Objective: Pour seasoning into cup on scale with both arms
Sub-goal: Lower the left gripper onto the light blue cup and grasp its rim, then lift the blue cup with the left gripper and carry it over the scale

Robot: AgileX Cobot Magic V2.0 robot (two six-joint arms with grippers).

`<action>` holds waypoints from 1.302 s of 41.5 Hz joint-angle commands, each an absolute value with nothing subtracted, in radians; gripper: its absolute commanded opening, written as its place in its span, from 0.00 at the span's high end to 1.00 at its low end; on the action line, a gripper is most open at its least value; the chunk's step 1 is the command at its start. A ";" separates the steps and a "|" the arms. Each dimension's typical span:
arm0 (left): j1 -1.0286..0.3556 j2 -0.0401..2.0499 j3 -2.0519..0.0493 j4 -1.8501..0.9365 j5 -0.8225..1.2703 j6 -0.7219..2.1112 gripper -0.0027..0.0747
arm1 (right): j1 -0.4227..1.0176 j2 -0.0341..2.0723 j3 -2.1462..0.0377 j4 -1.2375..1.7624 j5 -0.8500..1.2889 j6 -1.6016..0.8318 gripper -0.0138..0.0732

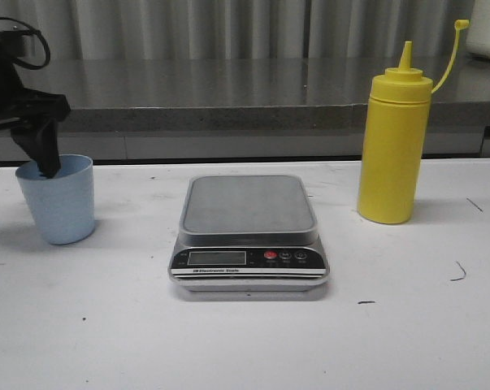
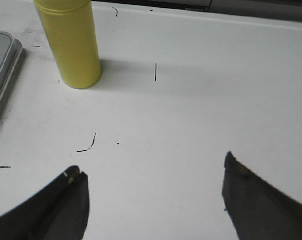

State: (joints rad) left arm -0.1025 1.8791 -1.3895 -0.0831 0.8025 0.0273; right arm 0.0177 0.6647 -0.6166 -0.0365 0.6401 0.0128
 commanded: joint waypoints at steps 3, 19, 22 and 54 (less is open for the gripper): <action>-0.122 1.859 -1.431 -0.093 0.767 0.028 0.35 | 0.014 0.672 -0.644 -0.053 0.581 0.000 0.18; -0.122 1.863 -1.431 -0.093 0.777 0.028 0.85 | 0.014 0.672 -0.644 -0.053 0.581 0.000 0.18; -0.122 1.863 -1.431 -0.093 0.785 0.028 0.90 | 0.014 0.672 -0.644 -0.053 0.581 0.000 0.18; -0.262 1.736 -1.639 -0.093 0.969 0.028 0.99 | 0.014 0.672 -0.644 -0.053 0.581 0.000 0.18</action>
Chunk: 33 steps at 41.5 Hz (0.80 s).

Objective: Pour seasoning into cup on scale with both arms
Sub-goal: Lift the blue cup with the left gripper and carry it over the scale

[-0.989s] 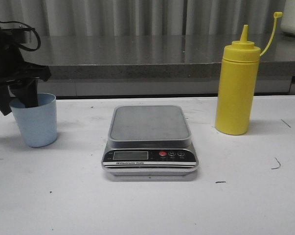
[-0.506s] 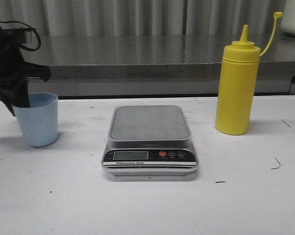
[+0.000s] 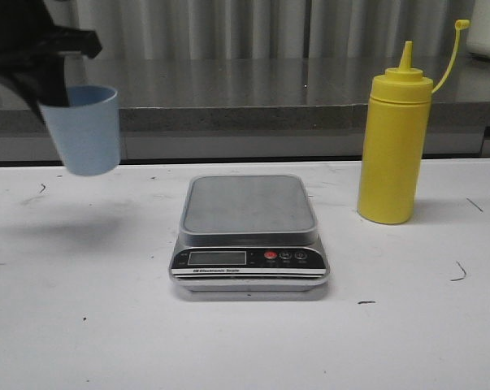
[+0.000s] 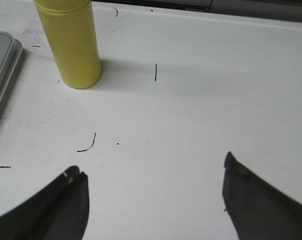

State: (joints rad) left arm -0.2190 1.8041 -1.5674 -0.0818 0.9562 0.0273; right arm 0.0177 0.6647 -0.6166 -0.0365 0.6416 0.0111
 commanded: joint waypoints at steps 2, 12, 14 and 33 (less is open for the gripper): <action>-0.298 1.736 -1.668 -0.093 0.984 0.028 0.99 | 0.014 0.672 -0.644 -0.053 0.581 0.000 0.18; -0.469 1.742 -1.696 -0.086 0.898 0.028 0.99 | 0.014 0.672 -0.644 -0.053 0.581 0.000 0.18; -0.495 1.751 -1.700 -0.086 0.884 0.019 0.99 | 0.014 0.672 -0.644 -0.053 0.581 0.000 0.18; -0.543 1.942 -1.829 0.020 0.882 -0.117 0.99 | 0.014 0.672 -0.644 -0.053 0.581 0.000 0.18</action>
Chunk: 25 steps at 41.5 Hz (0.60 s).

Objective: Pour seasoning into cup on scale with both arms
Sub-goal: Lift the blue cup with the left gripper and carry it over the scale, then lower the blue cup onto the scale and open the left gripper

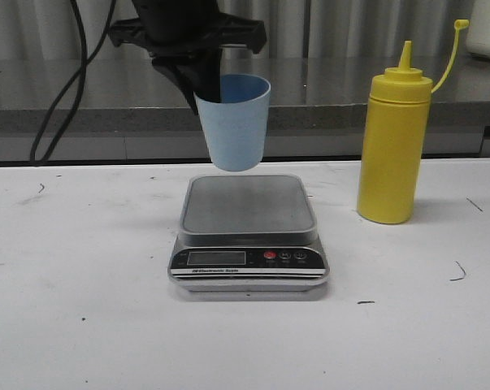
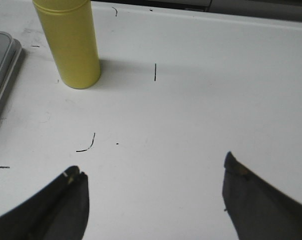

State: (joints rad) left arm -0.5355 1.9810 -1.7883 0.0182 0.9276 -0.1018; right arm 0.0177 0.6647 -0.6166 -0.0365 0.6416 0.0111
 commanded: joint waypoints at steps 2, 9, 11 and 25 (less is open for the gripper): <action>-0.543 1.954 -1.829 0.020 0.882 -0.117 0.99 | 0.014 0.672 -0.644 -0.053 0.581 0.000 0.18; -0.543 1.977 -1.829 0.020 0.867 -0.117 0.99 | 0.014 0.672 -0.644 -0.053 0.581 0.000 0.18; -0.543 1.977 -1.829 0.020 0.867 -0.117 0.99 | 0.014 0.672 -0.644 -0.053 0.581 0.000 0.18; -0.543 1.981 -1.829 0.017 0.869 -0.117 0.99 | 0.014 0.672 -0.644 -0.053 0.581 0.000 0.18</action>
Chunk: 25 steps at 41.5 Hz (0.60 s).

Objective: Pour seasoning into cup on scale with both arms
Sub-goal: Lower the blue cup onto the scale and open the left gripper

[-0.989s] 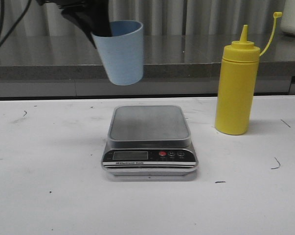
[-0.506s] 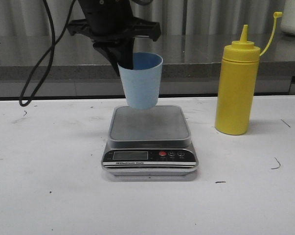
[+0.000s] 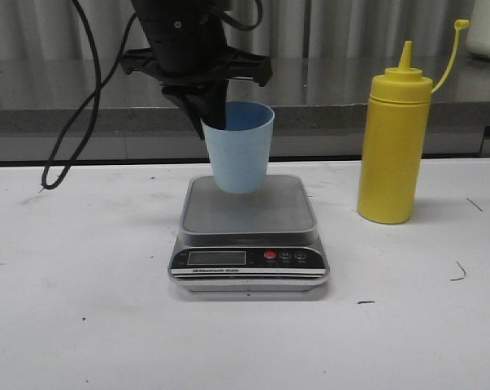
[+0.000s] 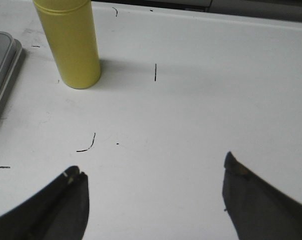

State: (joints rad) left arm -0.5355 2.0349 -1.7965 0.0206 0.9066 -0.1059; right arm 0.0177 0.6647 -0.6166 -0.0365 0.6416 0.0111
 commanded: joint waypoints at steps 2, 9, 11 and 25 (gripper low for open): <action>-0.543 1.985 -1.829 0.000 0.876 -0.117 0.99 | 0.014 0.672 -0.644 -0.053 0.581 0.000 0.18; -0.543 1.999 -1.829 0.000 0.886 -0.117 0.99 | 0.014 0.672 -0.644 -0.053 0.581 0.000 0.18; -0.543 1.999 -1.829 0.000 0.886 -0.117 0.99 | 0.014 0.672 -0.644 -0.053 0.581 0.000 0.18; -0.543 1.999 -1.829 -0.011 0.896 -0.117 0.81 | 0.014 0.672 -0.644 -0.053 0.581 0.000 0.18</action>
State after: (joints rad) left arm -0.5355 2.0558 -1.7972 0.0000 0.9246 -0.1059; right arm 0.0177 0.6647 -0.6166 -0.0381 0.6416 0.0111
